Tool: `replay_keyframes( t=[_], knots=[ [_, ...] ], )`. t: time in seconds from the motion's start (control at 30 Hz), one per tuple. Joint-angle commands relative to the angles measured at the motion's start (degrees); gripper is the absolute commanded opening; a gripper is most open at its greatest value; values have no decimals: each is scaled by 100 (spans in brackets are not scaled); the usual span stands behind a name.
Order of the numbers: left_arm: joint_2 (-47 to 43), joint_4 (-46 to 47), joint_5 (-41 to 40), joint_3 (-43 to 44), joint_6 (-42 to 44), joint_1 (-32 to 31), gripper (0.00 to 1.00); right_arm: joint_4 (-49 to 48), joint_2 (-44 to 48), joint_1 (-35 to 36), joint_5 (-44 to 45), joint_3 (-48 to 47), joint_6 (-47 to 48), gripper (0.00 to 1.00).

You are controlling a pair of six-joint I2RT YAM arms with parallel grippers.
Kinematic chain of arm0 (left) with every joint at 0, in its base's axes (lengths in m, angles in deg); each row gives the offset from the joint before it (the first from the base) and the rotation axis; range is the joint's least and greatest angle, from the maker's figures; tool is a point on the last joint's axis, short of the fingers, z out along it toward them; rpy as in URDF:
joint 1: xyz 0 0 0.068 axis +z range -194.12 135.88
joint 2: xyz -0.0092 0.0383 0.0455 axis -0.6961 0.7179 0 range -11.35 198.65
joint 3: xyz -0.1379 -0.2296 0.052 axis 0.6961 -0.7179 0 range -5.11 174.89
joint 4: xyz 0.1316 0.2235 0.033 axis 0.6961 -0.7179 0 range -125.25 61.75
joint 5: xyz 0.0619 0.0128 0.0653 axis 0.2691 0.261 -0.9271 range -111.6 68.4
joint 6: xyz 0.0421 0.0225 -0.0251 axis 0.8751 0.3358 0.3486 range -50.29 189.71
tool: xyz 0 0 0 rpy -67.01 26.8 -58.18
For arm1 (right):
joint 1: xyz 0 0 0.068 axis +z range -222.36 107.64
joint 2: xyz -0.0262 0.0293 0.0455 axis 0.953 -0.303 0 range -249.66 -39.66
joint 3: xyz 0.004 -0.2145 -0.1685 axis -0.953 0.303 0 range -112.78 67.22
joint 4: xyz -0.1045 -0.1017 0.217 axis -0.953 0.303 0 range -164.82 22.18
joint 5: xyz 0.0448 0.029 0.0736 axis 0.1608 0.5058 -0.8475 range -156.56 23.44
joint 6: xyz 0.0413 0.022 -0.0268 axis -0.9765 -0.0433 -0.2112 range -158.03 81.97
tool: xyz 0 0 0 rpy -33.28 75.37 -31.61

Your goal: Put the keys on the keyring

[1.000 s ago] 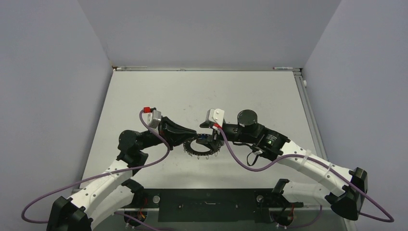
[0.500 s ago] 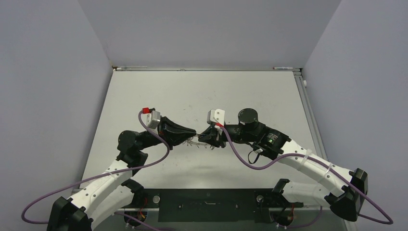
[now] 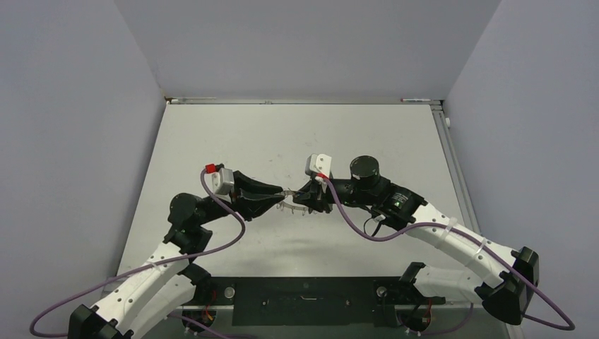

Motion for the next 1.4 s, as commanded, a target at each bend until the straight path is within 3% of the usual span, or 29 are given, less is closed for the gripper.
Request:
replay_keyframes(
  t=[0.0,0.27,0.47,0.73,0.93,1.37],
  knots=[
    [-225,-813,-139,439,808,-8,26,-88,2,-39,192,-343,-43,5],
    [-809,-3781,-556,1208,4066,-256,50,902,-369,-12,528,-874,-34,5],
    [-1170,-5387,-688,1364,6184,-1077,53,1695,-747,58,440,-1144,-208,5],
    [-884,-5837,-811,1555,6612,-1567,43,2086,-1010,322,464,-1191,-319,5],
    [-476,-6211,-1663,1857,6992,-2080,43,2193,-1123,698,753,-1256,-261,5],
    [-365,-6134,-1960,1814,7134,-2232,39,2291,-1268,856,824,-1370,-166,5]
  ],
)
